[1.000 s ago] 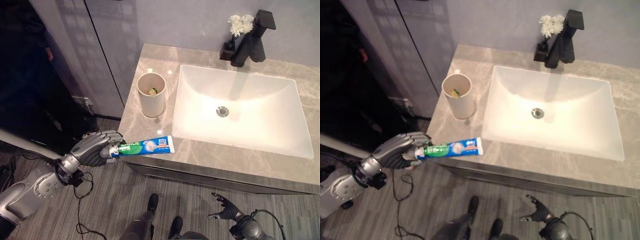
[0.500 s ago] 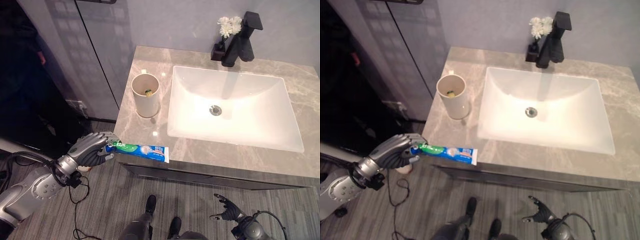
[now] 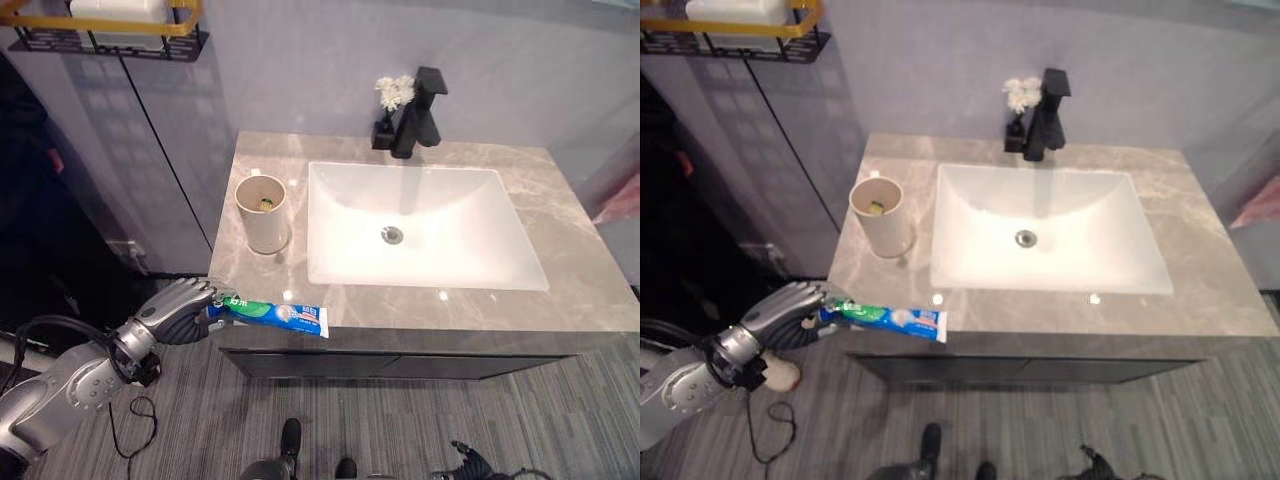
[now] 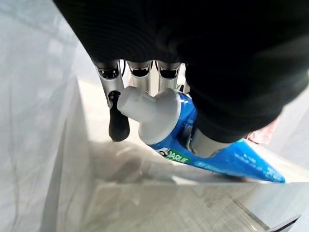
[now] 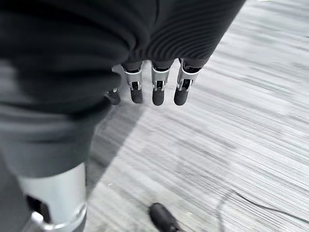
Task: Put brush and paste in cup on sink, flatten towel.
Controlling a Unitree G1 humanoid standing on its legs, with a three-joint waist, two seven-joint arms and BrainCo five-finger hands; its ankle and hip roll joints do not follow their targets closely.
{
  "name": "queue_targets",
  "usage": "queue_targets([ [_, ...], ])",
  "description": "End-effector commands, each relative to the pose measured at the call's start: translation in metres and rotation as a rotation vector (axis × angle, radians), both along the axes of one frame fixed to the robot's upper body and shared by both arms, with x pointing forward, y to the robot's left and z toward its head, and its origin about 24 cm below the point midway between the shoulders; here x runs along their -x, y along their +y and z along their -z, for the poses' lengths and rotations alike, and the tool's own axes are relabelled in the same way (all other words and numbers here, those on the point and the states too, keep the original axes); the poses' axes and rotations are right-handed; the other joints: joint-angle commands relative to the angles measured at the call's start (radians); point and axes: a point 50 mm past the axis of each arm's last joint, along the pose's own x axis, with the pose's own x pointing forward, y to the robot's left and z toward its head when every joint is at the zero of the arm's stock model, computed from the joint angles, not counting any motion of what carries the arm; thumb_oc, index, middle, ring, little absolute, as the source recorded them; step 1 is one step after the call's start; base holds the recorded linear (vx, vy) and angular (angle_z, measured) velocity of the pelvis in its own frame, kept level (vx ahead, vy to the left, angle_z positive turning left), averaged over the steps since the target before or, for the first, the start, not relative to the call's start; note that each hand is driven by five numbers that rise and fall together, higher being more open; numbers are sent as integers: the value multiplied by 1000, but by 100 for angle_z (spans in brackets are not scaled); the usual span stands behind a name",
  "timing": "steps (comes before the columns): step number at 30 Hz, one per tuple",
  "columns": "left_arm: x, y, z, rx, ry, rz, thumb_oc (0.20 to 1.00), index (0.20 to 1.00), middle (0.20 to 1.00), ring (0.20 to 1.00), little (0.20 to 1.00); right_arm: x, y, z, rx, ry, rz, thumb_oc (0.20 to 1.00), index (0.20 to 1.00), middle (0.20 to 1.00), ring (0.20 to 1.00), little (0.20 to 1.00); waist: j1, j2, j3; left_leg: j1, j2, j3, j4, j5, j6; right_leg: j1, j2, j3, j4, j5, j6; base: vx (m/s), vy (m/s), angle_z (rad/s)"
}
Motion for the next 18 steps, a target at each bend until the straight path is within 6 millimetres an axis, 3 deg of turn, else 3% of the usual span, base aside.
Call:
queue_targets([
  [1, -6, 0, -20, 123, -164, -55, 200, 200, 200, 200, 200, 3, -11, -2, 53, 10, 47, 1000, 1000, 1000, 1000, 1000, -2, -7, -53, 46, 125, 98, 9, -42, -67, -85, -65, 15, 60, 92, 91, -25, -29, -22],
  [13, -15, -9, -23, 272, -283, -123, 200, 200, 200, 200, 200, 20, -11, 3, 34, 38, 268, 1000, 1000, 1000, 1000, 1000, -25, -17, -83, 78, 143, 131, 9, -45, -68, -69, -51, 71, 52, 101, 91, -14, -5, -17],
  [18, -17, -24, -35, 437, -381, -113, 200, 200, 200, 200, 200, 22, -11, 4, -10, -13, 493, 1000, 1000, 1000, 1000, 1000, -44, -21, -99, 91, 142, 148, 9, -54, -67, -62, -52, 87, 48, 102, 92, 15, 19, -11],
])
